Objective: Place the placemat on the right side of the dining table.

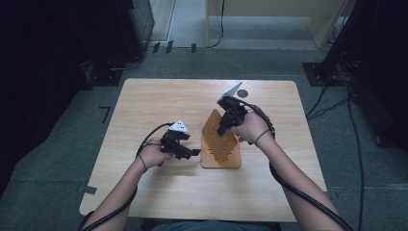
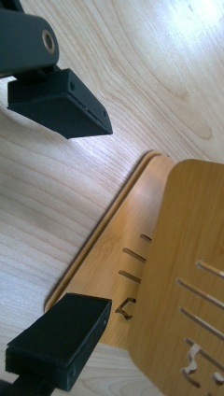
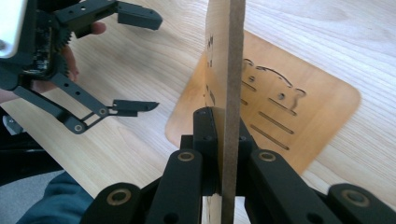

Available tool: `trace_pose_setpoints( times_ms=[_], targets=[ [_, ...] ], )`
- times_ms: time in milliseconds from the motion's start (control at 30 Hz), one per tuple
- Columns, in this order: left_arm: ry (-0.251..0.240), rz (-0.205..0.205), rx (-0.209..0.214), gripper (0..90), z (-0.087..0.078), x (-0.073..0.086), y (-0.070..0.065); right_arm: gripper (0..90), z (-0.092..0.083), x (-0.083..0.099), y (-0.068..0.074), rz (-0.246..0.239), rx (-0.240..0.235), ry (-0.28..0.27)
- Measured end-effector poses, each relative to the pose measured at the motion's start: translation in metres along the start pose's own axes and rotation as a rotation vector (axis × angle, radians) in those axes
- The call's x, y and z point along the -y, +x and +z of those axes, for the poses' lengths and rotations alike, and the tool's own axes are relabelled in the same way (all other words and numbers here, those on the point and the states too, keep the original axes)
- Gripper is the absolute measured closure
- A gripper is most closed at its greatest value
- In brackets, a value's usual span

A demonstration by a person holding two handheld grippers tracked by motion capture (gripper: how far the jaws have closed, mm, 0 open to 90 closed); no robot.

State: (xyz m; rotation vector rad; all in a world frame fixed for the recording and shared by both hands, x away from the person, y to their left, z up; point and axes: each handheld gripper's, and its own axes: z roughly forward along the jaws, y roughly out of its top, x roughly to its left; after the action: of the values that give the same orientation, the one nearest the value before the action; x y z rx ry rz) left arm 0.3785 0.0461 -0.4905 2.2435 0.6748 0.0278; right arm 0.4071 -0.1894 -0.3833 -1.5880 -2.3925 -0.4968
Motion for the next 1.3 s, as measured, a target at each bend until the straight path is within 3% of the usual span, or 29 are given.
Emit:
trace_pose_setpoints(
  times_ms=[900, 1300],
  targets=[
    [0.024, 0.009, -0.011, 13.4, 0.004, 0.003, 0.0, 87.3, -0.015, 0.016, -0.052, 0.101, 0.026, -0.011],
    [0.03, 0.015, -0.006, 13.4, 0.008, 0.003, -0.002, 87.6, -0.02, 0.02, -0.065, 0.135, 0.023, -0.024]
  ],
)
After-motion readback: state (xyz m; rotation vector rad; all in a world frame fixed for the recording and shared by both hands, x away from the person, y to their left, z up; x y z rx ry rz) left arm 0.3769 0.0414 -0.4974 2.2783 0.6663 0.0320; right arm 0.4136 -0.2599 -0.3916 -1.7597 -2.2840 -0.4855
